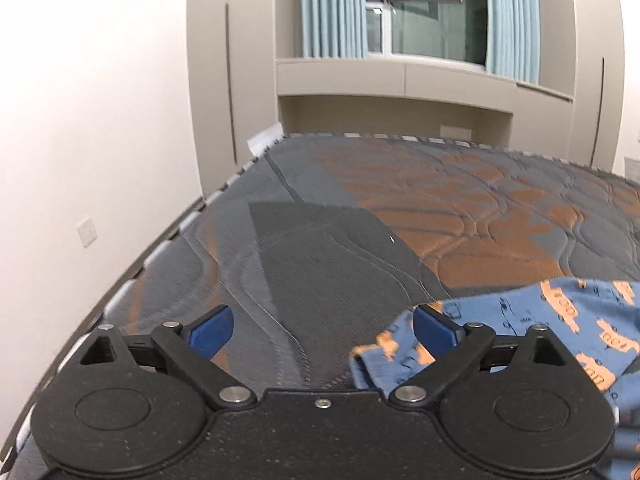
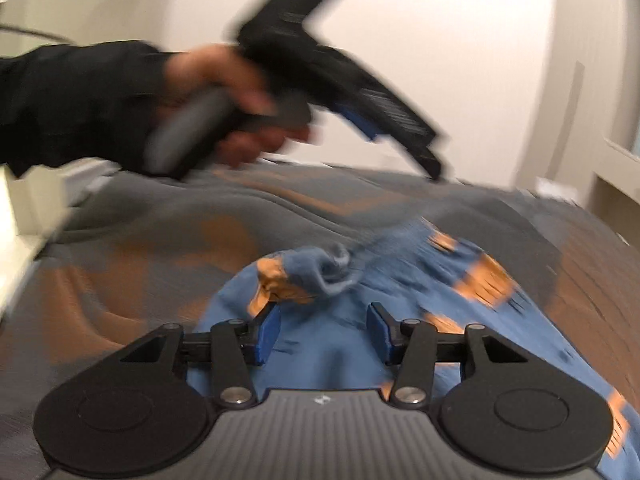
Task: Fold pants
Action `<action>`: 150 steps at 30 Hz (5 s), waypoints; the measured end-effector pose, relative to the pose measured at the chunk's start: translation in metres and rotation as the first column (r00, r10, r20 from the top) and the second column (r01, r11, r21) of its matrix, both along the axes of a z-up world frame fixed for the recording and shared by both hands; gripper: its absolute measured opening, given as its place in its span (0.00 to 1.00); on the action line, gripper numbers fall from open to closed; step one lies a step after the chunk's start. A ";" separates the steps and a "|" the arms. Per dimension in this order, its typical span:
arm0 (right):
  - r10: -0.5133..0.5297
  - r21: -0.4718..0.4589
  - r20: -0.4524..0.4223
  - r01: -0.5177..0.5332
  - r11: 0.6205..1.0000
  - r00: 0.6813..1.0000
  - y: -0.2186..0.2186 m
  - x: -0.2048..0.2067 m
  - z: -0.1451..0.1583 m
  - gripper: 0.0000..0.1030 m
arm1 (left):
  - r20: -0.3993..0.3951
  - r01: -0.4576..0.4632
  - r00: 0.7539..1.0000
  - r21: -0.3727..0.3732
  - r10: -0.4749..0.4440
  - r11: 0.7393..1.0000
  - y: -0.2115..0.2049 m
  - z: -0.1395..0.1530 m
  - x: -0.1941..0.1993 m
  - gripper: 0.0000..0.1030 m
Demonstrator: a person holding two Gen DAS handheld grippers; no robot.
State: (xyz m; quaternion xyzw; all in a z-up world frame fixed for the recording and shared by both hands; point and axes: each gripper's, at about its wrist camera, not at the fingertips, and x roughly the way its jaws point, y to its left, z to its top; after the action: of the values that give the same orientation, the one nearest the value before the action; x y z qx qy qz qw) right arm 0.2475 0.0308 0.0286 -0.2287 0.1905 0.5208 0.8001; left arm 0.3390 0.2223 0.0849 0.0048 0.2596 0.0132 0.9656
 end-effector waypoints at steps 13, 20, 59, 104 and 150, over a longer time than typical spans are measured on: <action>0.100 -0.028 -0.051 -0.101 0.994 0.994 -0.012 -0.028 -0.014 0.77 | -0.005 0.004 1.000 0.004 -0.004 1.000 -0.002 -0.011 0.009 0.99; -0.236 -0.015 0.019 0.236 0.972 0.972 -0.116 0.033 0.025 0.93 | -0.061 0.171 0.984 0.044 -0.168 0.984 -0.026 -0.032 0.060 0.99; -0.486 0.057 0.137 0.483 0.874 0.863 -0.213 -0.044 0.045 0.03 | -0.028 0.436 0.899 0.150 -0.437 0.887 -0.055 -0.025 -0.095 0.01; -0.474 -0.060 0.181 0.491 0.869 0.862 -0.198 -0.162 -0.019 0.17 | -0.099 0.480 0.877 0.166 -0.470 0.861 -0.055 -0.074 -0.190 0.01; -0.824 0.241 -0.227 0.850 0.469 0.519 -0.355 -0.176 -0.005 1.00 | 0.115 0.555 0.827 -0.013 -0.550 0.832 -0.209 -0.054 -0.213 0.99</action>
State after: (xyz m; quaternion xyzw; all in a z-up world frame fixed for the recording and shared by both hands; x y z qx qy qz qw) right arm 0.0711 -0.3237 0.0231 0.0486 0.2213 0.0952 0.9693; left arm 0.1259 0.0132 0.0312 0.0567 0.1954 -0.2722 0.9405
